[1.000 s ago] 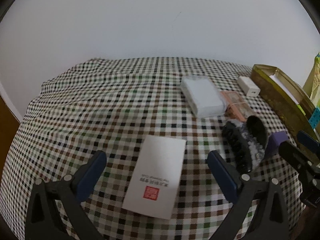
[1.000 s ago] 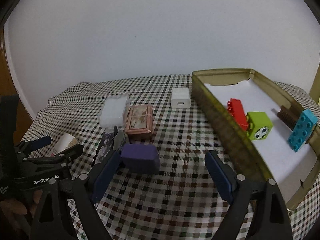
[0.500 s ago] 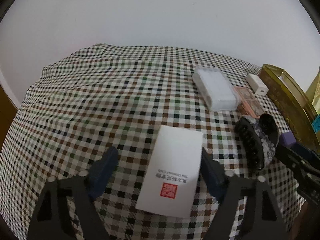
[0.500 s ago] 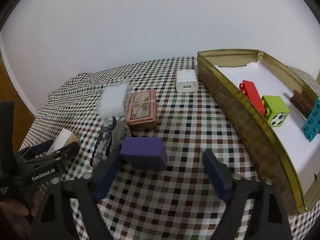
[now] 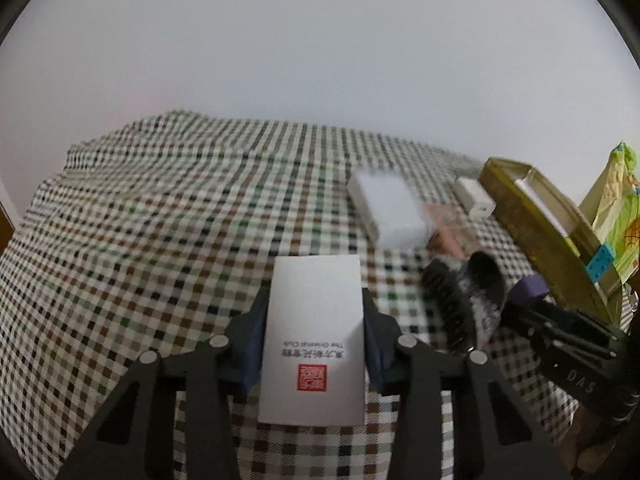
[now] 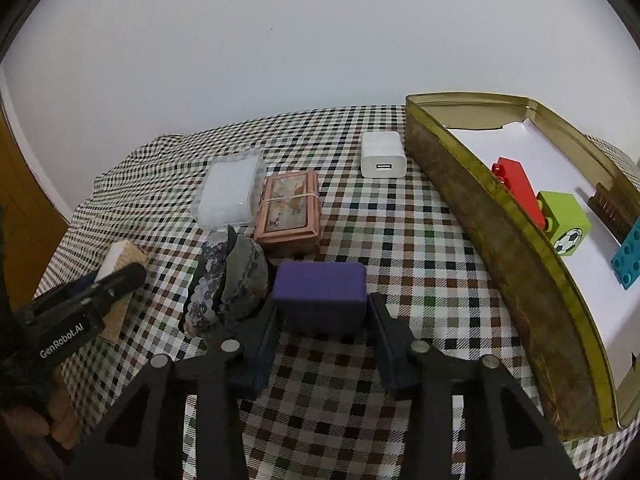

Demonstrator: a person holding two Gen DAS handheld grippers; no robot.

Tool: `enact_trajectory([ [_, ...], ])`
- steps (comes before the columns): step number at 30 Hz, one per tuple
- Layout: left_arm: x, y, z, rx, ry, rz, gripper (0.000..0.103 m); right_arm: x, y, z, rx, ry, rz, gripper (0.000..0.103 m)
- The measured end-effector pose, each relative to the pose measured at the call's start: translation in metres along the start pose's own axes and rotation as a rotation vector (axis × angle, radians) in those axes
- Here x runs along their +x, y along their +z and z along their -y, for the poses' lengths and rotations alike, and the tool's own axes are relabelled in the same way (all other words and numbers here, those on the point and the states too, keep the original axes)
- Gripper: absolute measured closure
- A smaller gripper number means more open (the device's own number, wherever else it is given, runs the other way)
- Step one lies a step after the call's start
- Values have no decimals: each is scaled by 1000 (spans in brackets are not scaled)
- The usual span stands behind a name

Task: Organize rigid objects
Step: 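Grasp the white box with the left gripper while the right grasps the purple block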

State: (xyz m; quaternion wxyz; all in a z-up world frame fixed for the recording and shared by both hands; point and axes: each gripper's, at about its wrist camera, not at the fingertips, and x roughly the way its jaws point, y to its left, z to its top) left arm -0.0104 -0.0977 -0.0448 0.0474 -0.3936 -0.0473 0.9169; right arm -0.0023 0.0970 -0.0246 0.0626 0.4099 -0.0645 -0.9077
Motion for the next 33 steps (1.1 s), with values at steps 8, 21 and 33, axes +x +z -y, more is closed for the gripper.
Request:
enact_trajectory([
  [8,-20,6,-3,-52,-2,148,62,-31,2,-3,-37,6,175,61],
  [21,-30,4,25,-45,122,267,62,-71,10,2,-136,-40,397,61],
  [33,-23,-1,63,-22,109,238,62,-86,6,27,-167,-72,450,60],
])
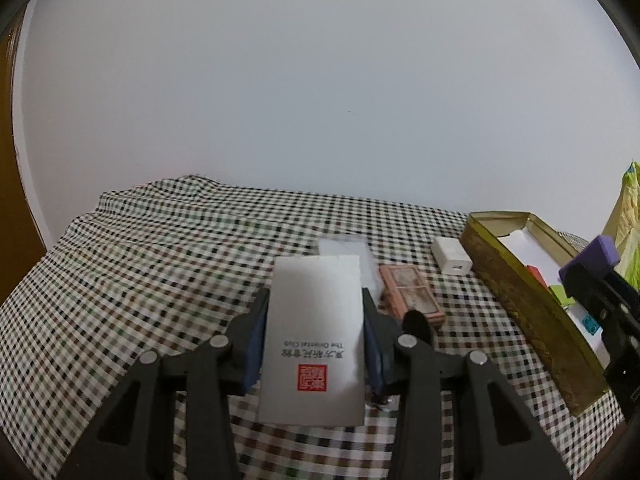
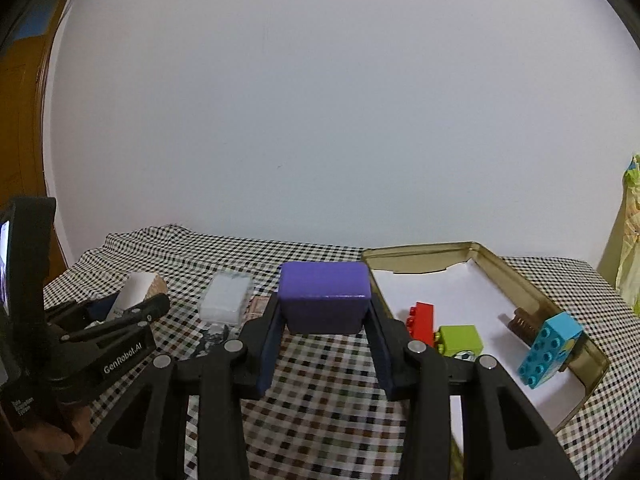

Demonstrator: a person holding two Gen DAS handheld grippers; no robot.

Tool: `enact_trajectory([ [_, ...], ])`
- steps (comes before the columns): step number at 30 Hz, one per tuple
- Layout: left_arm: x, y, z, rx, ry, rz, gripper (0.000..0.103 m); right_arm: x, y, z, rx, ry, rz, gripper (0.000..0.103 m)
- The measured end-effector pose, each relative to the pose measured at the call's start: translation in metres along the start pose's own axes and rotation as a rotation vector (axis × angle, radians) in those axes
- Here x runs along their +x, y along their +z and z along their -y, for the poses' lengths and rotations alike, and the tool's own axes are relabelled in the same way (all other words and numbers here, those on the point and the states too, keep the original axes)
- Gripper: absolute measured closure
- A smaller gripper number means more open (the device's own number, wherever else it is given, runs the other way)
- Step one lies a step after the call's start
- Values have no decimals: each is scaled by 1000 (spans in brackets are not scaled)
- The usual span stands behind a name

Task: Organize rigid objects
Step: 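Grasp the white box with the left gripper while the right grasps the purple block, then carry the white box and purple block into the gold tray and release both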

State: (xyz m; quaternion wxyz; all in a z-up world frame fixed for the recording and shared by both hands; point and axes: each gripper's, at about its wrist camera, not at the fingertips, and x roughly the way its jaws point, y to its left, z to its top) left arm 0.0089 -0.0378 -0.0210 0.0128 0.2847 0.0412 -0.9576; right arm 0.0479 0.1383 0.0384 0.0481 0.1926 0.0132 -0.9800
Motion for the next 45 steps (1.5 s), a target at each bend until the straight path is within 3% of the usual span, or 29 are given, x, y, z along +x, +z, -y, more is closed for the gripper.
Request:
enact_trajectory([
  [29,-21,11,75,70,-103,33,62,-7,4,77,70,-114,65,60],
  [45,-24,16,148,151,-208,37,62,-2,5,145,155,-231,65,60],
])
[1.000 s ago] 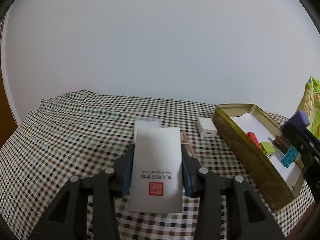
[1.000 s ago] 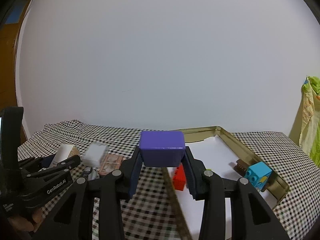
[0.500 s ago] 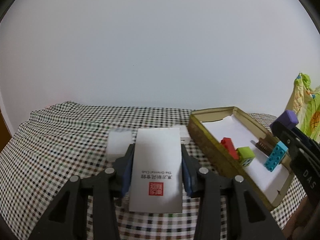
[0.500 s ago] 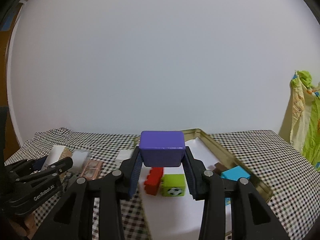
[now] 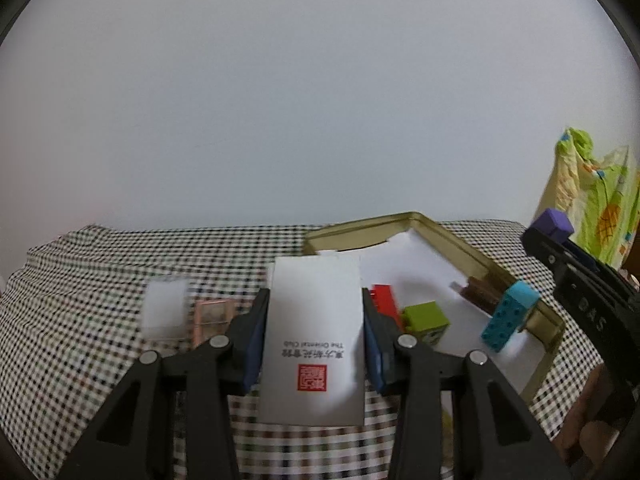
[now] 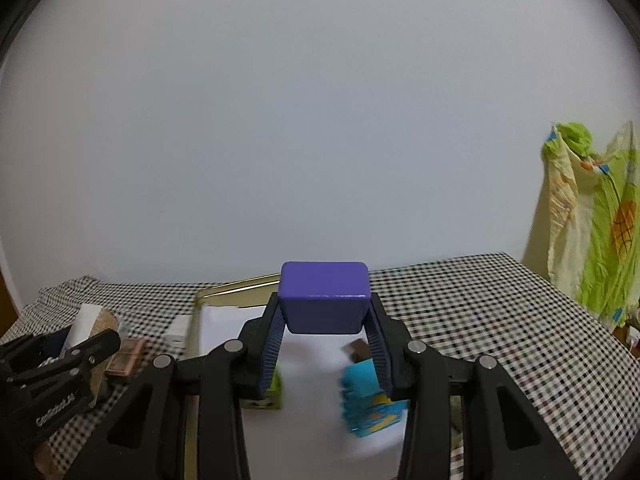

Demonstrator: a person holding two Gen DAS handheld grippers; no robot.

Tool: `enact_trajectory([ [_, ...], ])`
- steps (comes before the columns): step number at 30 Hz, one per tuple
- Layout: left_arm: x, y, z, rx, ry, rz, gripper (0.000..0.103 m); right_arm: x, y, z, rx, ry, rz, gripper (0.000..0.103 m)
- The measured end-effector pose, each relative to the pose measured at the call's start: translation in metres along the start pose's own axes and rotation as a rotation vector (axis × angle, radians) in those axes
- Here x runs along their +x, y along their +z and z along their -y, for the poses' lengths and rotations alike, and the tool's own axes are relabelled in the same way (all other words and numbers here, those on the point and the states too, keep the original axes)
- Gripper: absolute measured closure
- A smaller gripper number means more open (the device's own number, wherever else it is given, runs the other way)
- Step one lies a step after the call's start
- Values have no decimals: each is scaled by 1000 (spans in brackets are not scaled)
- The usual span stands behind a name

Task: Organize rigid objects
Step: 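Carry the white box and purple block into the gold tray and release both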

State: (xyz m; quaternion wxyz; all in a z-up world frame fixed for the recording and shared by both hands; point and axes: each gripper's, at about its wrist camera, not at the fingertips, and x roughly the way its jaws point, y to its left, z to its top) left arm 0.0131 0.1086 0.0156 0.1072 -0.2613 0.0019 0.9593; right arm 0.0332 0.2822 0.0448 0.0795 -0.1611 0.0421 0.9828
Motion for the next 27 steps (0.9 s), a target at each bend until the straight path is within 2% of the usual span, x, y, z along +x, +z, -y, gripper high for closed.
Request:
enact_trajectory([
  [6,12,1,26,19,-50,-24,62,10,0,31,62,-25,-49,60],
  [10,19,1,47,40,-85,-38,62,12,-1,40,41,-34,-71,60],
  [14,24,-3,67,73,-112,-51,62,21,-4,39,-26,-48,-84,60],
  [16,29,-7,75,86,-122,-66,62,27,-8,33,-49,-48,-118,60],
  [18,33,-10,79,89,-128,-83,62,36,-13,28,-68,-29,-163,60],
  [27,45,-19,88,105,-131,-140,63,36,-25,8,-129,-6,-212,60],
])
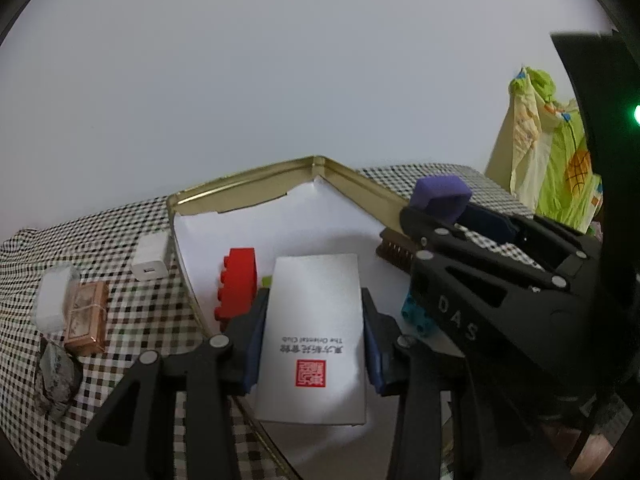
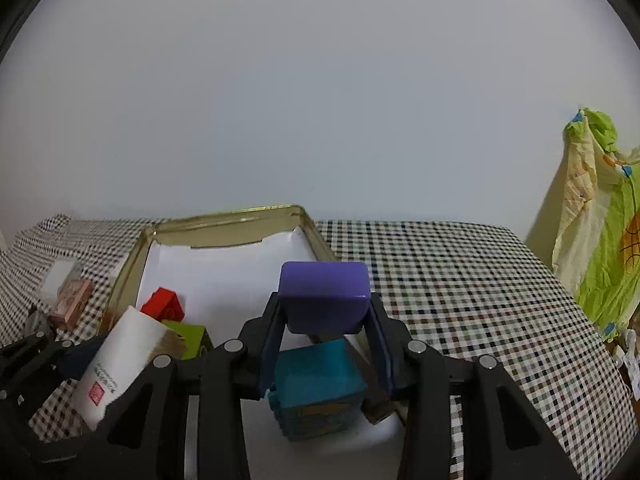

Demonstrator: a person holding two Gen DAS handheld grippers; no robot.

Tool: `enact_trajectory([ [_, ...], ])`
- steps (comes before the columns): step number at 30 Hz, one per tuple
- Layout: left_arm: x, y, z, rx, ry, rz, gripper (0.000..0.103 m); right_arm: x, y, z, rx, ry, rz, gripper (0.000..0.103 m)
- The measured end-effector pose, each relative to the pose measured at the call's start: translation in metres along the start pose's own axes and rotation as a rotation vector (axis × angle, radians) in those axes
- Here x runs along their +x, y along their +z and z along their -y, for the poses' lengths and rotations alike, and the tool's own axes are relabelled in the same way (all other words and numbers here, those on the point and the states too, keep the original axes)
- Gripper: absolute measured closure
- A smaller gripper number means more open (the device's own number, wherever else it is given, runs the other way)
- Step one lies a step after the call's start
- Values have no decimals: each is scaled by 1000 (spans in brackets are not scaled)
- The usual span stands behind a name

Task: Organize rigid objects
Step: 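Carry the white box and purple block into the gold tray and release both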

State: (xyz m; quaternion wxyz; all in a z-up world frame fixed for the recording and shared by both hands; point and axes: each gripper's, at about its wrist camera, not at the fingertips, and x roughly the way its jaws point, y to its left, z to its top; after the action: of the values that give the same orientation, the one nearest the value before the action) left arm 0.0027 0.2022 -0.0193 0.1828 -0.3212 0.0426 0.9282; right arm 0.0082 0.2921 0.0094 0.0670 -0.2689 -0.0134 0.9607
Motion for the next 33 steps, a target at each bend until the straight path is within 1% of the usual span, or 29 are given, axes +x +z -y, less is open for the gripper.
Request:
enact_trajectory([
  [3,3,-1,-1,-2,10,-12,63,4,0,1,3,29,-19,60],
  [4,5,-1,-2,-2,13,-15,63,9,2,8,5,27,-21,60],
  [8,9,-2,1,14,19,-32,62,5,1,7,16,41,-15,60],
  [9,9,-2,3,22,17,-32,61,5,1,8,20,49,-15,57],
  [10,7,-2,3,22,15,-21,55,4,1,8,26,61,-19,47],
  [11,5,-2,3,21,15,-10,38,5,2,8,33,71,-27,39],
  [12,1,0,2,14,17,5,28,4,1,8,40,72,-32,26],
  [13,-2,1,2,11,25,17,9,3,1,8,41,69,-26,24],
  [14,-7,2,1,9,43,42,0,0,2,10,52,76,-13,24],
  [15,-11,3,-1,7,56,71,1,-5,2,14,72,74,12,22],
  [16,-12,4,-2,7,56,81,1,-6,4,16,81,65,24,19],
  [17,-12,4,-4,6,51,77,1,-10,4,20,98,53,44,19],
  [19,-10,4,-7,-8,47,62,1,-12,6,25,120,55,60,17],
  [21,-9,4,-10,-19,45,57,1,-14,6,28,139,55,70,17],
  [24,-11,3,-14,-23,44,74,1,-15,5,32,159,58,81,17],
  [28,-11,1,-19,-30,60,88,1,-14,6,37,187,57,83,17],
  [33,-12,-3,-30,-47,91,85,1,-22,5,44,216,32,122,17],
])
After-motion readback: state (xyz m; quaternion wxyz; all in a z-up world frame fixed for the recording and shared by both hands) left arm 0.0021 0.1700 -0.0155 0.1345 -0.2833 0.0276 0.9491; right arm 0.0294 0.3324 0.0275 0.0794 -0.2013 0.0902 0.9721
